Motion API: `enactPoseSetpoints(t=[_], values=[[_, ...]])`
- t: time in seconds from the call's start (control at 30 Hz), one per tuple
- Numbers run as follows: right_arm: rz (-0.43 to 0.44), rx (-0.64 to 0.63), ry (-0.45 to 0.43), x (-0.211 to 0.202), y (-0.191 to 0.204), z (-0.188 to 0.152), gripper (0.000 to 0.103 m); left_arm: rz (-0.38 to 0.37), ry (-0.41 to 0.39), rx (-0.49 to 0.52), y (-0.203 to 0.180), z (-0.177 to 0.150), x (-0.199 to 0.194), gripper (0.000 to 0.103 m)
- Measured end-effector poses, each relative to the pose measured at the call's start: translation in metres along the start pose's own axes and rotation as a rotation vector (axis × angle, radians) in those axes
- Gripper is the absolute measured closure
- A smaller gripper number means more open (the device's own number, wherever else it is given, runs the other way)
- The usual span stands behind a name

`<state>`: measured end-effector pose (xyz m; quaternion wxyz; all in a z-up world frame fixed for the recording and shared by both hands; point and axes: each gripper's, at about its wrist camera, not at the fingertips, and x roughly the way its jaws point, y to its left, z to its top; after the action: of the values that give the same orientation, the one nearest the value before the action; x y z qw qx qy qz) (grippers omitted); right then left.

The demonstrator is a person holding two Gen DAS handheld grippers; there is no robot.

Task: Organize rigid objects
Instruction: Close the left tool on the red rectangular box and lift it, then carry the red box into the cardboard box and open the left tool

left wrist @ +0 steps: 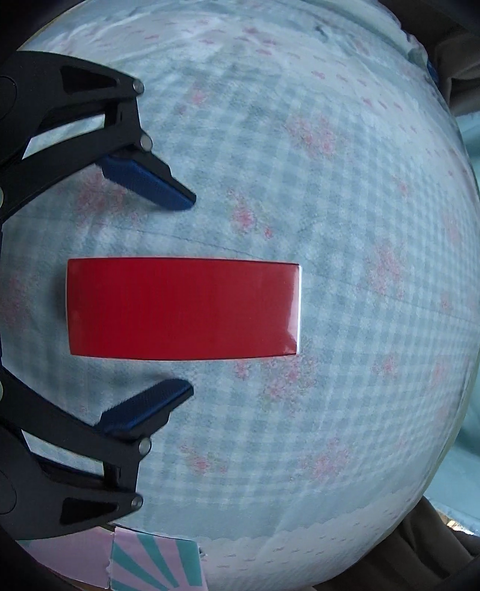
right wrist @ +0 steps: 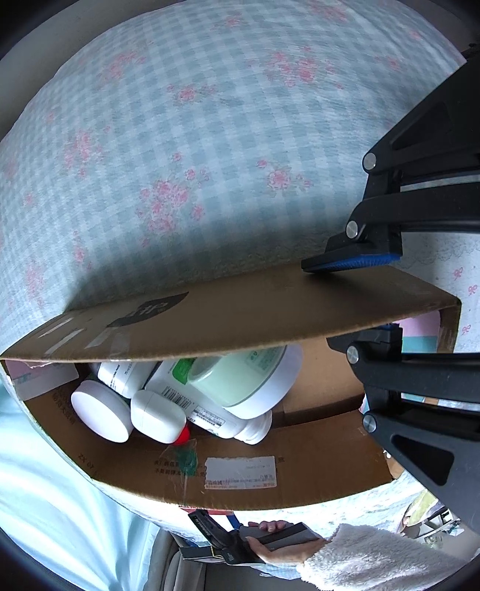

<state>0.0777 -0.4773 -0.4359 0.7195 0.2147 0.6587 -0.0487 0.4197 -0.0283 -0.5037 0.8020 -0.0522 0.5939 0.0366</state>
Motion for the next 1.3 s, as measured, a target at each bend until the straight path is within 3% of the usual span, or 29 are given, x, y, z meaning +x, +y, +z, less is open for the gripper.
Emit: enactPoseSetpoints(t=[0.03,0.1,0.17,0.5,0.83,1.1,1.3], values=[[-0.003,0.004,0.002,0.001,0.001,0.001,0.082,0.0,0.014,0.006,-0.002,0.002,0.003,0.039],[-0.007,0.009,0.008,0.004,0.003,0.005,0.082,0.009,0.021,0.019,-0.007,0.006,0.006,0.043],[-0.011,0.007,0.015,0.007,0.007,0.007,0.082,0.013,0.018,0.026,-0.009,0.008,0.005,0.065],[-0.012,0.004,0.011,0.011,0.008,0.011,0.083,-0.025,-0.015,-0.031,0.003,0.005,-0.013,0.065],[-0.007,0.015,-0.018,0.006,0.002,0.002,0.083,-0.04,-0.126,-0.042,0.001,-0.002,-0.1,0.065],[-0.002,0.033,-0.02,0.005,0.0,0.001,0.082,-0.107,-0.187,-0.013,-0.032,-0.015,-0.19,0.065],[0.0,0.032,-0.019,0.004,0.0,0.001,0.082,-0.153,-0.22,0.066,-0.086,-0.043,-0.233,0.065]])
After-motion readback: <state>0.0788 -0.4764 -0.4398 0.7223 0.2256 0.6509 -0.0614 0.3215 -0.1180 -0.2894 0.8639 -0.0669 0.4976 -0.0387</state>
